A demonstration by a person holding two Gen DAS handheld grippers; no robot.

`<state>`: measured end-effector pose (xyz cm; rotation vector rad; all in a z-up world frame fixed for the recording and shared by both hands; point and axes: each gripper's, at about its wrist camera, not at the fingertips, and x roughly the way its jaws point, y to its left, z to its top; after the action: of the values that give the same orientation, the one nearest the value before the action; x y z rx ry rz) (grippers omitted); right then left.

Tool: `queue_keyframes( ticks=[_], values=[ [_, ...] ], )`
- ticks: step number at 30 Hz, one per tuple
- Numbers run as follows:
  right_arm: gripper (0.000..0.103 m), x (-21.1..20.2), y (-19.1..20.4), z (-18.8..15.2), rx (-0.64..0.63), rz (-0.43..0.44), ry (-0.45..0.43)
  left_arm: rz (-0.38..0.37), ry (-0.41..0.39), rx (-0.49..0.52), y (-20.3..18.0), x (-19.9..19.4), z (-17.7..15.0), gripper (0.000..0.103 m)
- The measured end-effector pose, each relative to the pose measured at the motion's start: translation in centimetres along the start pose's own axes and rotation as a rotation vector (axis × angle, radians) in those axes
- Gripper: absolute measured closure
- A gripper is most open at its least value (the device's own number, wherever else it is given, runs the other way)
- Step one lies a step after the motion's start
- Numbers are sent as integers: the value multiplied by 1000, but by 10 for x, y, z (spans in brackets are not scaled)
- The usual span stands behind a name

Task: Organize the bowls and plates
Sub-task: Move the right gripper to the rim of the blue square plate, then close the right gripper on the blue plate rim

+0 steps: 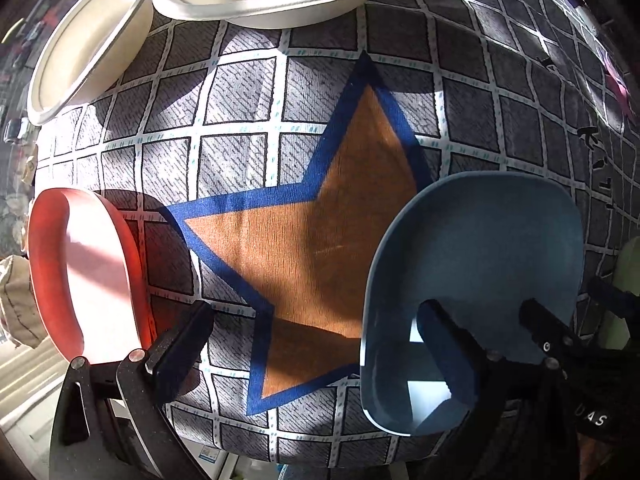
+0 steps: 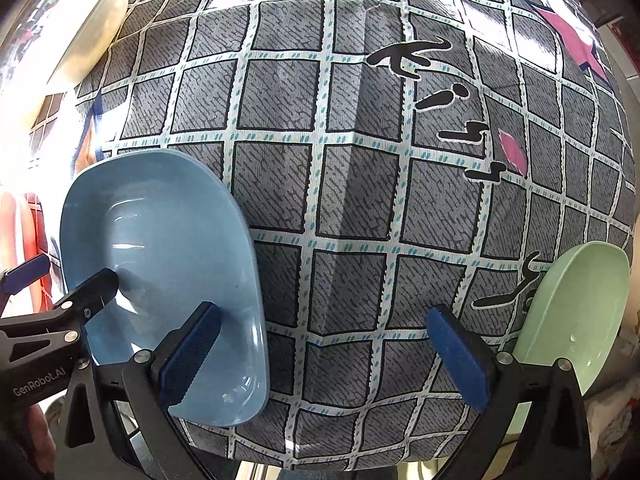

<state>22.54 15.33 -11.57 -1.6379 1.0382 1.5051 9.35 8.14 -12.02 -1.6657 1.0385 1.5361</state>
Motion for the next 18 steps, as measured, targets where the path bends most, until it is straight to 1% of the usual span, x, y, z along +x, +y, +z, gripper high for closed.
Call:
queue_keyframes(
  ticks=[1,3,4,6,7,8,9,10,11,14,18],
  values=[
    [3,1,-2,-1,-5,0,2,-9,0,3,-1,-1,-1,5],
    [18,-5,4,-4,-31,4,-11,-44,3,22,-5,-4,-8,17],
    [24,-8,9,-7,-48,8,-18,-59,8,28,-10,-5,-9,21],
    [55,-15,18,-12,-79,30,-32,-52,17,50,-21,-6,-9,29],
    [60,-17,22,-13,-85,38,-33,-50,19,65,-26,-7,-9,31],
    [66,-17,23,-15,-81,39,-28,-51,21,86,-32,-9,-9,38],
    [71,-18,23,-15,-71,46,-25,-61,26,112,-39,-11,-9,48],
    [76,-19,23,-15,-57,63,-17,-71,33,140,-47,-11,-9,51],
    [79,-20,21,-15,-41,64,-11,-67,44,167,-54,-11,-10,55],
    [79,-24,15,-14,-10,103,15,-60,51,185,-60,-9,-12,56],
    [79,-40,18,-13,-35,94,21,-62,45,206,-60,-15,-21,55]
  ],
)
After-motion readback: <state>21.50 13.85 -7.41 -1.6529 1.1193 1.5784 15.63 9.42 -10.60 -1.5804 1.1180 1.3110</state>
